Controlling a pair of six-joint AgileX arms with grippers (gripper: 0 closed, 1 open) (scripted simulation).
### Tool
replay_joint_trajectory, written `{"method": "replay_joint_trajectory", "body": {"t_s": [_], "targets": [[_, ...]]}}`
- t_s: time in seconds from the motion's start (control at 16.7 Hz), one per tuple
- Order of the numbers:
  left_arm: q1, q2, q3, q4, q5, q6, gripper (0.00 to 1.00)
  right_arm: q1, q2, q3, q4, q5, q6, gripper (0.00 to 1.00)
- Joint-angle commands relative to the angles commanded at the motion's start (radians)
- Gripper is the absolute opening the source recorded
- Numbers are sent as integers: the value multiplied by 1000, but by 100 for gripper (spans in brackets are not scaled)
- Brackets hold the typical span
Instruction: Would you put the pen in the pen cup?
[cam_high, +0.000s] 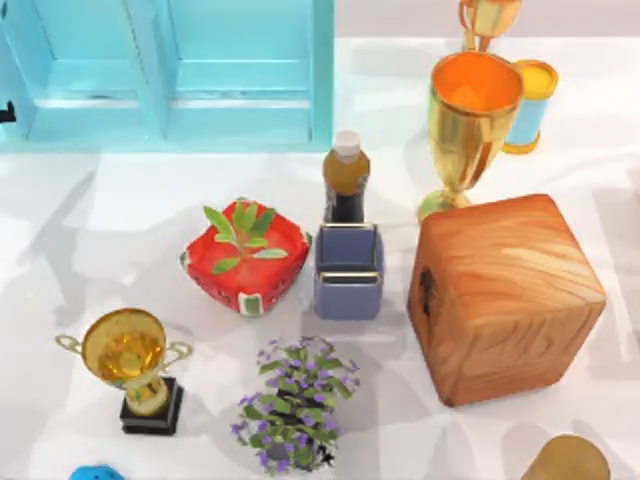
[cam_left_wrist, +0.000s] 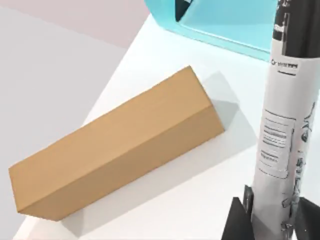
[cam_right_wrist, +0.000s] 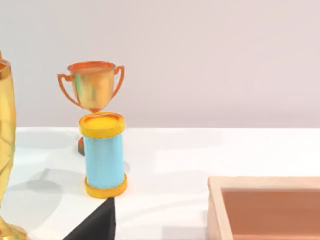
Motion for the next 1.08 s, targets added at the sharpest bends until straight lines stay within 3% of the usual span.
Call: {"method": "replay_joint_trajectory", "body": {"t_s": [0.36,0.6,0.84,1.08], "targets": [[-564,192,66,575,-610,59,0,0,0,0,0,0,0,100],[-894,307,103,896,-897,90,0,0,0,0,0,0,0,100],[-1109,387,125,1098,-1048,107,0,0,0,0,0,0,0,100],[-1161,411,131,1147,-1077,111,0,0,0,0,0,0,0,100]]}}
